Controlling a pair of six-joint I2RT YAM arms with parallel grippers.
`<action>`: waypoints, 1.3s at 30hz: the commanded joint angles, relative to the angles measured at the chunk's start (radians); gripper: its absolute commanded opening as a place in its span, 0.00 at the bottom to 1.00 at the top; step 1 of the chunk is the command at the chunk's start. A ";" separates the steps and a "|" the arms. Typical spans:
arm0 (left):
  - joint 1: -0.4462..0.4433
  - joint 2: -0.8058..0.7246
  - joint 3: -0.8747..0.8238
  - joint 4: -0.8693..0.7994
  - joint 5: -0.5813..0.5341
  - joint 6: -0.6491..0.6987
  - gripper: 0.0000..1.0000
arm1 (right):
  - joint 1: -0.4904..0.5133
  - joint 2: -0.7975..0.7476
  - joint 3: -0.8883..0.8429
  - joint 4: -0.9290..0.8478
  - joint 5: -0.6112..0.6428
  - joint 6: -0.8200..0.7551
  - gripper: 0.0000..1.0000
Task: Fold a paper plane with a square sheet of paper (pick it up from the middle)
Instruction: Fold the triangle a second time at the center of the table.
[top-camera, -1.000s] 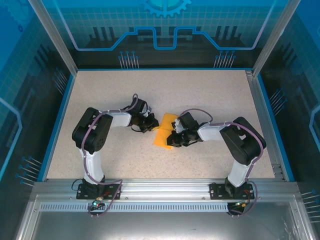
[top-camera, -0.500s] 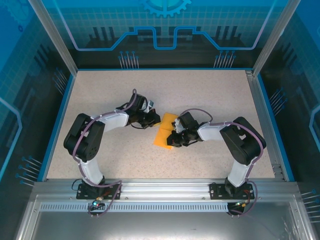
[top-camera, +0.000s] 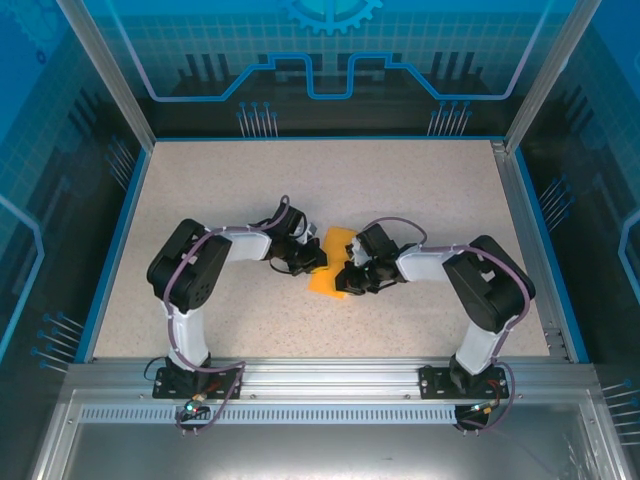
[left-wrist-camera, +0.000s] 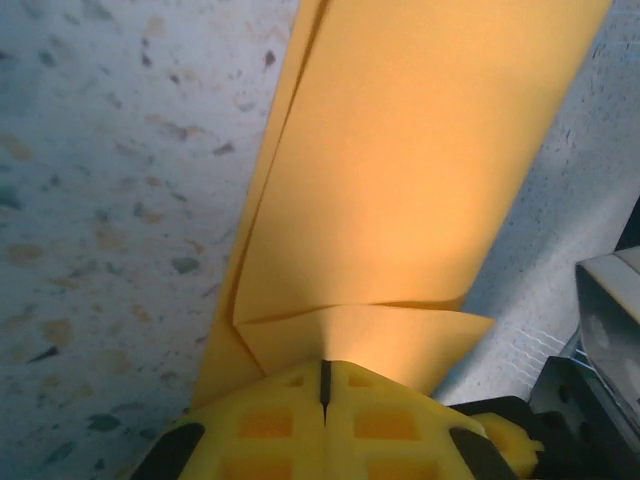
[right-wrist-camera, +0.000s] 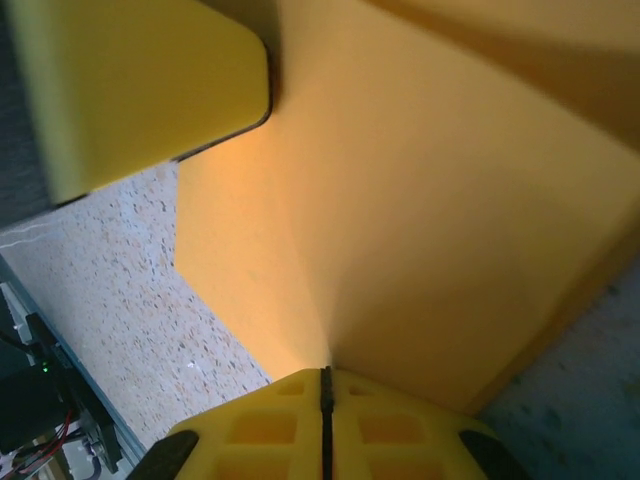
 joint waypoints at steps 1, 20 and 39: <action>0.004 0.028 0.006 -0.058 -0.040 0.036 0.00 | 0.005 -0.064 0.043 -0.097 0.046 0.006 0.10; 0.003 0.028 -0.005 -0.048 -0.024 0.032 0.00 | 0.042 0.131 0.085 0.011 0.062 0.068 0.09; 0.004 0.035 -0.002 -0.053 -0.031 0.021 0.00 | 0.029 -0.035 -0.107 0.065 -0.023 0.057 0.11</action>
